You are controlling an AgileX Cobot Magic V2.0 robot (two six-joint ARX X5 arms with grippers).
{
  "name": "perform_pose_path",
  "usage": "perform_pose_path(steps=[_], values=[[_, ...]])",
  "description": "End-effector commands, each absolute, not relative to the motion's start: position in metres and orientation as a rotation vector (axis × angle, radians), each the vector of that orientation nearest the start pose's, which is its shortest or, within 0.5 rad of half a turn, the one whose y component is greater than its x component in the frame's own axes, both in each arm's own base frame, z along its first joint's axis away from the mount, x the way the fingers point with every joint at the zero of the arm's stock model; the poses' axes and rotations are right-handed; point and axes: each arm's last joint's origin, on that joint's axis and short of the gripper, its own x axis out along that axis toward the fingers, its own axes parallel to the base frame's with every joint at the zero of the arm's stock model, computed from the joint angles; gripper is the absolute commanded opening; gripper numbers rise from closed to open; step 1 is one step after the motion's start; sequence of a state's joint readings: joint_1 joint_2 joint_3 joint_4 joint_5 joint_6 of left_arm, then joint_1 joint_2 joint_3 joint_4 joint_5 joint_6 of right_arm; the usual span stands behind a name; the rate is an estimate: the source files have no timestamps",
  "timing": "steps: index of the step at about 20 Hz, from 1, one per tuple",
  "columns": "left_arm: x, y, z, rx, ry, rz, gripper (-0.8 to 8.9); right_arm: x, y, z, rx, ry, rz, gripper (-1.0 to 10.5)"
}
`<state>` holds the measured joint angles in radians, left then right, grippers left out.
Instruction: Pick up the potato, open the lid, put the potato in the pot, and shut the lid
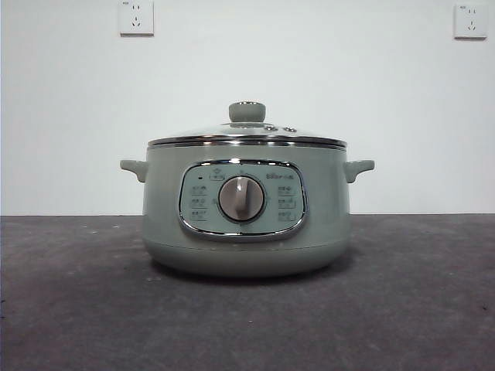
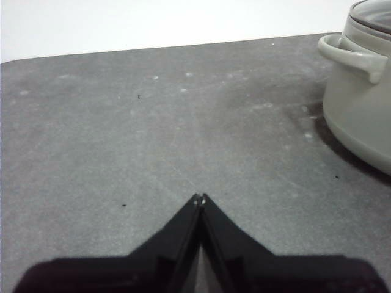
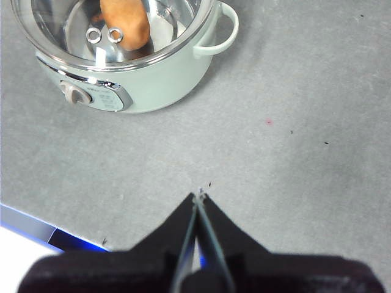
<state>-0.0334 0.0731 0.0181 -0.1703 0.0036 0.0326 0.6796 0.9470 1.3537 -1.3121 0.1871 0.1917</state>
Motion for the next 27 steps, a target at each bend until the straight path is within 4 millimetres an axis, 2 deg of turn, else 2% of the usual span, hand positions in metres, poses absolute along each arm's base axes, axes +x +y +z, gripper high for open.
perform_pose_path(steps=[1, 4, 7, 10, 13, 16, 18, 23, 27], values=[[0.099, -0.003, 0.144, 0.029, 0.237, -0.040, -0.03, 0.103, 0.076, 0.392, -0.202, 0.868, 0.368, 0.0], [0.100, -0.003, 0.143, 0.029, 0.243, -0.040, -0.03, 0.102, 0.064, 0.394, -0.231, 0.812, 0.299, 0.0], [0.100, -0.003, 0.143, 0.029, 0.246, -0.039, -0.03, 0.107, 0.048, 0.382, -0.155, 0.555, 0.254, 0.0], [0.100, -0.003, 0.143, 0.029, 0.247, -0.040, -0.03, 0.109, 0.032, 0.335, -0.039, 0.251, 0.253, 0.0], [0.100, -0.003, 0.143, 0.029, 0.247, -0.039, -0.03, 0.108, 0.015, 0.271, -0.003, 0.036, 0.143, 0.0], [0.100, -0.003, 0.143, 0.029, 0.247, -0.040, -0.03, 0.102, 0.004, 0.213, 0.008, 0.016, 0.051, 0.0], [0.100, -0.003, 0.143, 0.029, 0.247, -0.040, -0.03, 0.099, 0.002, 0.194, 0.007, 0.027, 0.026, 0.0], [0.100, -0.003, 0.143, 0.029, 0.247, -0.040, -0.03, 0.098, 0.000, 0.165, 0.007, 0.042, 0.010, 0.0], [0.100, -0.003, 0.143, 0.030, 0.247, -0.040, -0.03, 0.096, 0.000, 0.153, -0.058, 0.149, -0.011, 0.0]])
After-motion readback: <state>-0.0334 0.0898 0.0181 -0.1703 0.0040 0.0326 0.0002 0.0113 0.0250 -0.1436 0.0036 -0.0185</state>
